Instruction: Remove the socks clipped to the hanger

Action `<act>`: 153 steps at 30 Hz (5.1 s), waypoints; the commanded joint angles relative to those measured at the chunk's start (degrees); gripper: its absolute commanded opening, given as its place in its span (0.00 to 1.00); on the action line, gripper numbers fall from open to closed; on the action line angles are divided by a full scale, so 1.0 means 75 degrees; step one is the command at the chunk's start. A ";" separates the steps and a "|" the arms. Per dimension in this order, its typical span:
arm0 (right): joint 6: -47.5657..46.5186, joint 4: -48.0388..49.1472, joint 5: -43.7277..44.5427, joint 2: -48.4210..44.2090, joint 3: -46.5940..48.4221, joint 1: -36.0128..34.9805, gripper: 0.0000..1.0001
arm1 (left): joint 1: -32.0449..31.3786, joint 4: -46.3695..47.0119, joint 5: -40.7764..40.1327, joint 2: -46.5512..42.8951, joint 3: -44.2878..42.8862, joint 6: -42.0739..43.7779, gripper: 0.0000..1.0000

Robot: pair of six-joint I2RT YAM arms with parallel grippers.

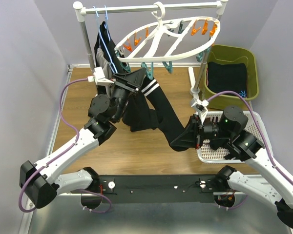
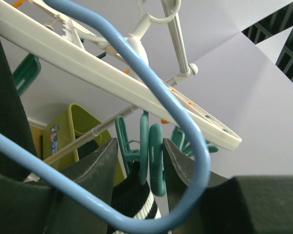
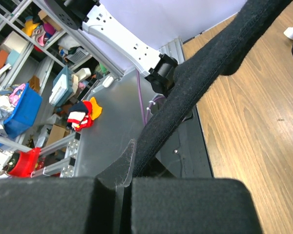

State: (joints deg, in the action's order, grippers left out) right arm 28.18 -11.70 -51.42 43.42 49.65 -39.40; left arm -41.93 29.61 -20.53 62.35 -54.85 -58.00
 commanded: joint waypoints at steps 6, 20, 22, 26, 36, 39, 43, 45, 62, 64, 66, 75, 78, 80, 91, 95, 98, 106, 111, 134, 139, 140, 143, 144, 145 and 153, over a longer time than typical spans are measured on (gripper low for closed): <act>-0.0055 -0.0127 0.0012 -0.0152 0.0001 -0.0056 0.01 | 0.0294 0.0658 0.0242 0.0605 -0.0386 -0.0517 0.48; -0.0429 -0.0805 0.0666 -0.0164 -0.0115 -0.0056 0.01 | 0.0353 0.0881 0.0312 0.0594 -0.0363 -0.0224 0.06; -0.0418 -0.0900 0.0960 -0.0199 -0.0279 -0.0056 0.01 | 0.0353 0.0869 0.0335 0.0558 -0.0328 -0.0107 0.01; 0.0001 -0.1355 0.3422 -0.0258 -0.0420 -0.0056 0.01 | 0.0353 0.0834 0.0767 0.0464 -0.0350 0.0103 0.00; 0.0718 -0.2342 0.9841 0.0796 0.0247 -0.0044 0.01 | 0.0364 0.0400 0.1905 0.0804 -0.0878 0.0936 0.00; 0.0777 -0.2412 1.0896 0.1089 0.0597 -0.0032 0.01 | 0.0353 0.0377 0.2315 0.1038 -0.1088 0.1018 0.00; 0.0731 -0.2809 1.2057 0.1359 0.1230 0.0050 0.01 | 0.0353 0.0342 0.2597 0.1226 -0.1288 0.1065 0.00; 0.0660 -0.3208 1.2748 0.1464 0.1523 0.0131 0.01 | 0.0353 0.0342 0.2586 0.1226 -0.1265 0.1112 0.00; 0.1035 -0.2836 1.1311 0.1347 -0.0338 0.1667 0.25 | 0.0364 0.0248 0.2433 0.0933 -0.1030 0.1358 0.00; 0.0930 -0.2729 1.0923 0.1382 -0.0327 0.1667 0.39 | 0.0364 0.0236 0.2445 0.0910 -0.1019 0.1358 0.00; 0.0696 -0.2682 1.0829 0.1395 -0.0269 0.1667 0.64 | 0.0364 0.0201 0.2433 0.0886 -0.1019 0.1370 0.00; -0.0581 -0.2600 1.0166 0.1195 0.0341 0.1667 0.95 | 0.0364 0.0189 0.2515 0.0945 -0.1077 0.1358 0.00; -0.0897 -0.2121 0.9135 0.1090 0.0237 0.1667 0.96 | 0.0364 0.0178 0.2609 0.0980 -0.1089 0.1370 0.00; -0.0980 -0.1642 0.8581 0.1148 0.0154 0.1667 0.97 | 0.0364 0.0154 0.2667 0.1003 -0.1136 0.1370 0.00; -0.1027 0.1489 0.4829 0.2811 -0.0444 0.1469 0.96 | 0.0364 -0.0501 0.2691 0.0898 -0.1417 0.1955 0.00; -0.1109 0.3510 0.4513 0.3771 -0.0385 0.1187 0.96 | 0.0364 -0.0969 0.2679 0.0909 -0.1627 0.2201 0.00; -0.1110 0.5069 0.4360 0.4533 -0.0491 0.1151 0.96 | 0.0364 -0.1286 0.2656 0.1015 -0.1838 0.2330 0.00; -0.0302 0.6457 0.4103 0.6268 0.0516 0.1093 0.96 | 0.0364 -0.1452 0.2691 0.1132 -0.1933 0.2261 0.00; 0.0190 0.7805 0.3401 0.6994 0.0365 0.1034 0.89 | 0.0364 -0.1557 0.2691 0.1121 -0.1874 0.2272 0.00; 0.0977 0.7972 0.3246 0.9012 0.2286 -0.0207 0.25 | 0.0376 -0.2119 0.1755 0.0654 -0.1734 0.2576 0.00; 0.0870 0.7386 0.3269 0.8673 0.2451 -0.0606 0.30 | 0.0364 -0.2400 0.0864 0.0336 -0.1850 0.3067 0.00; 0.0975 0.7164 0.3316 0.8602 0.2427 -0.0595 0.32 | 0.0364 -0.2493 0.0747 0.0336 -0.2013 0.3139 0.00; 0.1234 0.5811 0.4216 0.8205 0.2380 -0.0595 0.57 | 0.0364 -0.2728 0.0430 0.0394 -0.2202 0.3350 0.00; 0.1211 0.5408 0.4451 0.8064 0.2403 -0.0583 0.64 | 0.0364 -0.2763 0.0395 0.0417 -0.2214 0.3373 0.00; 0.1130 0.5080 0.4848 0.7935 0.2346 -0.0583 0.78 | 0.0364 -0.2741 0.0406 0.0441 -0.2226 0.3374 0.00; 0.0356 0.2267 0.7041 0.5243 0.1467 -0.0583 1.00 | 0.0364 -0.2378 0.0863 0.0757 -0.2179 0.3280 0.00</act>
State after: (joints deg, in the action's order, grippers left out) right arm 34.74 21.12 -12.10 94.30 63.61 -43.75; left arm -39.33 10.11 -14.11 66.92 -69.73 -34.48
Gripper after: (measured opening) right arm 0.990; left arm 0.199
